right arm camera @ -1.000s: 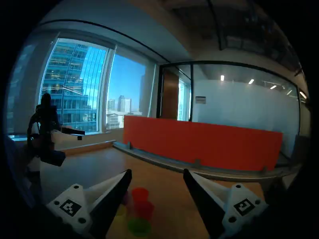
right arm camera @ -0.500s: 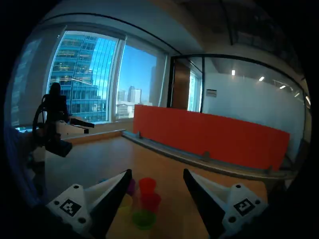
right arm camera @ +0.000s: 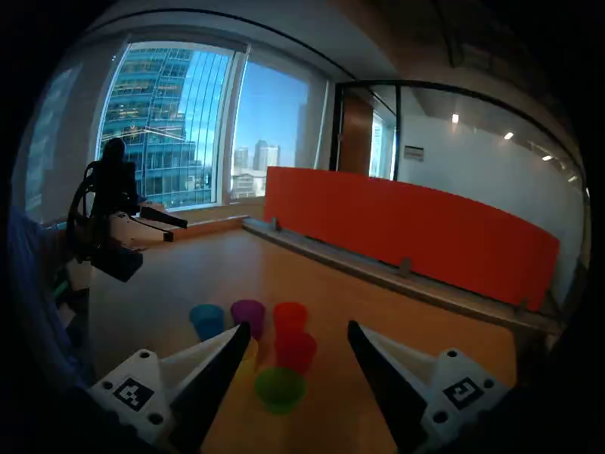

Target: Pour water

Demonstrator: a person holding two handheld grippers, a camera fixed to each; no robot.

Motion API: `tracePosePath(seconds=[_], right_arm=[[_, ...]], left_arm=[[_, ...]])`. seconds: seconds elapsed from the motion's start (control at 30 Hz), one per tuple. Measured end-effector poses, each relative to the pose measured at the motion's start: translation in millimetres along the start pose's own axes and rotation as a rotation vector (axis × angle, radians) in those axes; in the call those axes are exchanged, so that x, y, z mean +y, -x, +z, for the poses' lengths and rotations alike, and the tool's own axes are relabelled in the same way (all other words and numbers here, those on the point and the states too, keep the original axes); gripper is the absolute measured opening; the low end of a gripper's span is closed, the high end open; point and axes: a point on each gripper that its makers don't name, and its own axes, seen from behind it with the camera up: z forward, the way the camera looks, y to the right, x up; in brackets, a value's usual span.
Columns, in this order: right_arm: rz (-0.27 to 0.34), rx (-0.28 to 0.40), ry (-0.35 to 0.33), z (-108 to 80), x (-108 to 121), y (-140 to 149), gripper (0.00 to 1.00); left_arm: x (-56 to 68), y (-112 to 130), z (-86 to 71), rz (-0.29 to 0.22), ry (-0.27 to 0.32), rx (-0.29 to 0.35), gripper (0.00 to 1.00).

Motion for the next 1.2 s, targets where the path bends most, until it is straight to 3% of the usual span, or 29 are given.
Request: tracePosePath(seconds=[0.2, 0.7, 1.2], right_arm=[[0.012, -0.033, -0.015, 4.5, -2, 23, 1.0], [0.022, -0.126, -0.044, 15.7, -9, 84, 1.0], [0.033, -0.203, -0.083, 30.2, -20, 131, 1.0]], left_arm=[[0.2, 23, 6.1, 0.005, 0.004, -0.026, 0.93], [19.3, 72, 15.7, 0.014, 0.07, -0.109, 0.93], [35.9, 128, 23.0, 0.027, 0.133, -0.24, 0.93]])
